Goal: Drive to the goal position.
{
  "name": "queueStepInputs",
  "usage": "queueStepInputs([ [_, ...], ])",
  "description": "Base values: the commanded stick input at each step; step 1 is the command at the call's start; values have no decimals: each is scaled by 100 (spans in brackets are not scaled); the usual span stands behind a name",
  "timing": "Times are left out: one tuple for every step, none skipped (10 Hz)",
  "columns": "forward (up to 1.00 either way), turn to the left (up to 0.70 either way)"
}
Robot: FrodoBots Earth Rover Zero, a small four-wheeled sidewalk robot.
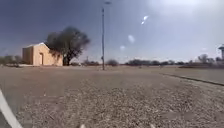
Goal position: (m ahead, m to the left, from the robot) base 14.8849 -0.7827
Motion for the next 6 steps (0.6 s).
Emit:
queueStepInputs([
  [70, 0],
  [70, 0],
  [70, 0],
  [70, 0],
  [70, 0],
  [70, 0],
])
